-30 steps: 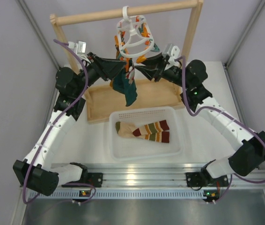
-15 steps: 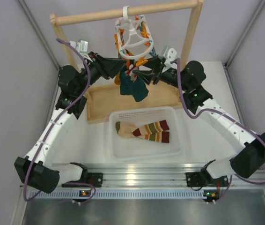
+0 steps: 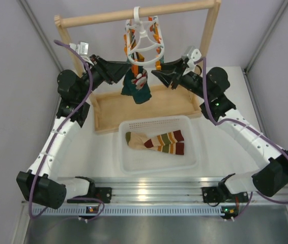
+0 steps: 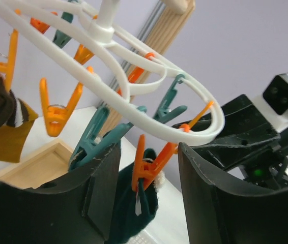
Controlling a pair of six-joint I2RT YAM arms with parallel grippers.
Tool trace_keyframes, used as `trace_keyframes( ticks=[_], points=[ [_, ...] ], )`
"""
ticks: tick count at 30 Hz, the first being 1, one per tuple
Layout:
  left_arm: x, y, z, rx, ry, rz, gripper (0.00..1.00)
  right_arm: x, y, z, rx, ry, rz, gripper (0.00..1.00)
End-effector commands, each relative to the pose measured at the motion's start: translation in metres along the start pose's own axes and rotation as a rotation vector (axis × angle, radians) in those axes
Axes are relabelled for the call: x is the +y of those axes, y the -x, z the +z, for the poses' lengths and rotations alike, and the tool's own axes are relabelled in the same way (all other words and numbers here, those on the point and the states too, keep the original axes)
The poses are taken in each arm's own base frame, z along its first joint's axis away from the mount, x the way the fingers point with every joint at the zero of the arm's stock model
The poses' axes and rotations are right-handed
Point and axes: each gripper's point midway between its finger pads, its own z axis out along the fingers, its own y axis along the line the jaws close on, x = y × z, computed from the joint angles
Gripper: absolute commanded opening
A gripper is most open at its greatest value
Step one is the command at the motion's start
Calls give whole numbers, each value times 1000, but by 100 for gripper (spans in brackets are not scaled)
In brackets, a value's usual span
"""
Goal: Clip the socks to the hanger
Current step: Open the clamp at the hanger.
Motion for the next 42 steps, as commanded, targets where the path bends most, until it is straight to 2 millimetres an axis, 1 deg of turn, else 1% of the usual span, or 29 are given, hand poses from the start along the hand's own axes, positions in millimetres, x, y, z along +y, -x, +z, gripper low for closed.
trace_keyframes(
  ticks=[1,2,3,4,6,7,8,10,11,12,13,14,15,16,17,18,20,21,23,24,26,27,29,30,33,34,36,38,42],
  points=[
    [-46,25,-10,-34,-211,88,55,2,14,-1,-42,23,-65,11],
    [-53,26,-12,-23,-247,113,57,2,12,-3,-28,25,-76,9],
    [-61,25,-15,-11,-288,152,58,2,11,-4,-24,23,-85,3],
    [-74,17,-21,42,-362,195,59,4,10,-5,-20,32,-94,0],
    [-84,12,-26,80,-425,250,60,6,10,-6,-12,30,-118,0],
    [-90,4,-29,123,-471,270,61,4,13,-5,-13,10,-126,0],
    [-93,-2,-32,147,-497,288,60,3,11,-5,1,6,-145,0],
    [-105,-16,-36,195,-587,363,59,6,15,-2,-3,-7,-170,0],
    [-109,-20,-36,202,-604,388,59,8,15,-1,-1,-3,-171,0],
    [-111,-28,-33,215,-622,427,60,11,14,0,5,5,-171,0],
    [-113,-31,-32,212,-632,454,59,12,17,1,1,0,-184,0],
    [-113,-30,-27,187,-614,473,59,12,18,2,1,-5,-194,0],
    [-113,-34,-23,173,-612,508,59,17,19,4,1,-6,-200,0],
    [-112,-34,-18,162,-599,526,57,15,22,4,-2,-27,-216,0],
    [-106,-31,-11,134,-553,538,56,15,22,5,-2,-34,-217,0],
    [-107,-33,-7,127,-554,569,56,18,24,5,-7,-32,-215,0],
    [-101,-36,-1,126,-543,591,54,21,28,4,-22,-21,-211,0],
    [-96,-36,3,117,-527,603,54,25,24,2,-23,-1,-211,0],
    [-93,-35,6,104,-527,627,53,29,29,-1,-49,15,-229,0],
    [-89,-37,7,103,-514,623,53,34,28,-1,-53,35,-226,0],
    [-86,-36,9,86,-502,629,53,36,28,-2,-55,50,-224,0],
    [-81,-38,11,88,-485,618,53,38,28,-3,-56,58,-220,0],
    [-80,-33,14,51,-465,603,55,41,28,-2,-57,75,-206,0],
    [-77,-35,16,48,-460,590,56,45,29,-3,-61,100,-199,0],
    [-79,-32,18,2,-481,563,58,46,30,-2,-63,119,-181,0],
    [-75,-33,21,2,-468,542,59,45,28,-1,-59,120,-169,0],
    [-76,-29,25,-15,-460,496,59,42,29,-1,-59,114,-159,0],
    [-74,-32,27,-10,-463,464,59,37,28,-1,-56,106,-125,0],
    [-70,-29,31,-35,-436,404,59,33,30,0,-59,113,-53,0]
  ],
)
